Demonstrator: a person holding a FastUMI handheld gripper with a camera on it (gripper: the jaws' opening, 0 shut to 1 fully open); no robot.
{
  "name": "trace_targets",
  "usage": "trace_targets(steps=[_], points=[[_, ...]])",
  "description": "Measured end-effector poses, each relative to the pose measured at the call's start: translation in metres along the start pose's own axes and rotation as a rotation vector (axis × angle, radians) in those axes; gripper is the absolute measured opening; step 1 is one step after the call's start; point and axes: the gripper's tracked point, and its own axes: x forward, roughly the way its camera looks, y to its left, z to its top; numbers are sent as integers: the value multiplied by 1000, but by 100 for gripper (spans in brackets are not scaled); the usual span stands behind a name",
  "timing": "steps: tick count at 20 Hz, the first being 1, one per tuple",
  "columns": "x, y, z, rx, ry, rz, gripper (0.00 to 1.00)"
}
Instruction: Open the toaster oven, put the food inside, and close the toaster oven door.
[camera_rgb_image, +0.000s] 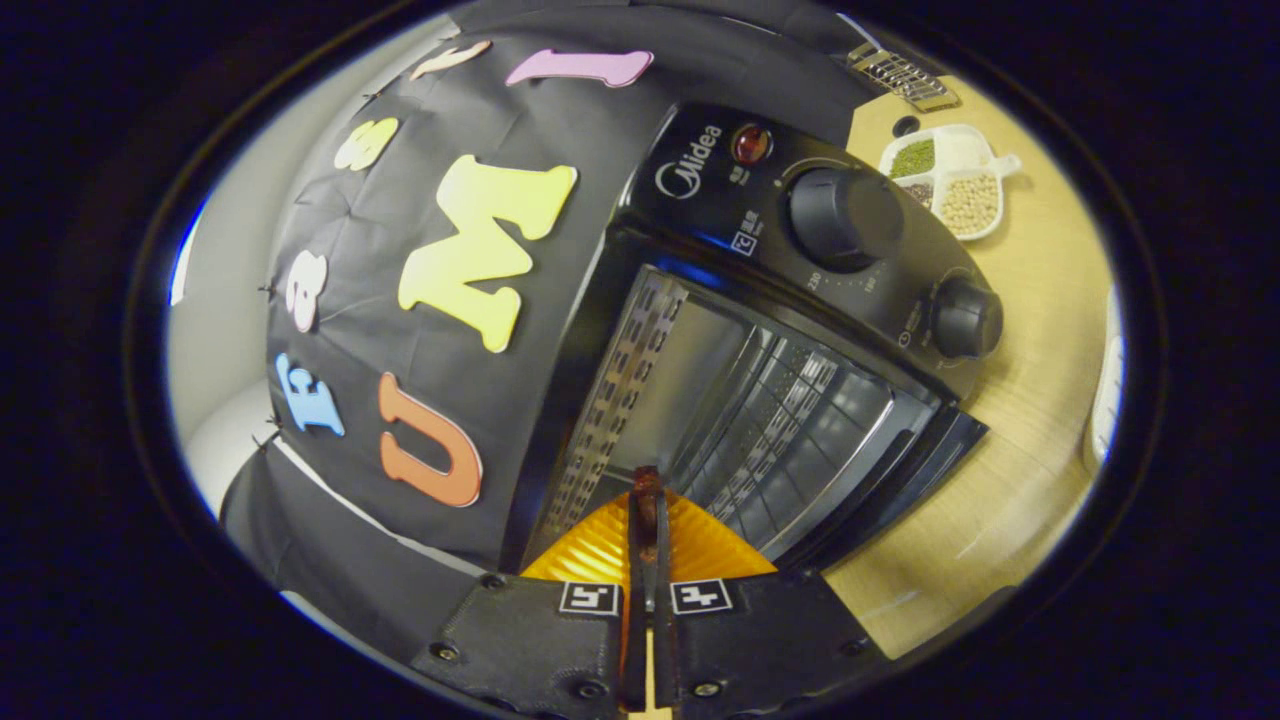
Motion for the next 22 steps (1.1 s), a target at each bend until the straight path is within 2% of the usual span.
trace_targets(steps=[3, 9, 14, 18, 20, 22], points=[[7, -13, 5, -63, -33, -61, 7], [9, -30, 10, -132, -41, -124, 10], [4, -39, 9, -297, -27, -221, 13], [-17, -42, 8, -519, -53, -328, 17], [-35, -35, 15, -662, -111, -380, 22], [-58, -20, 10, -749, -139, -369, 45]])
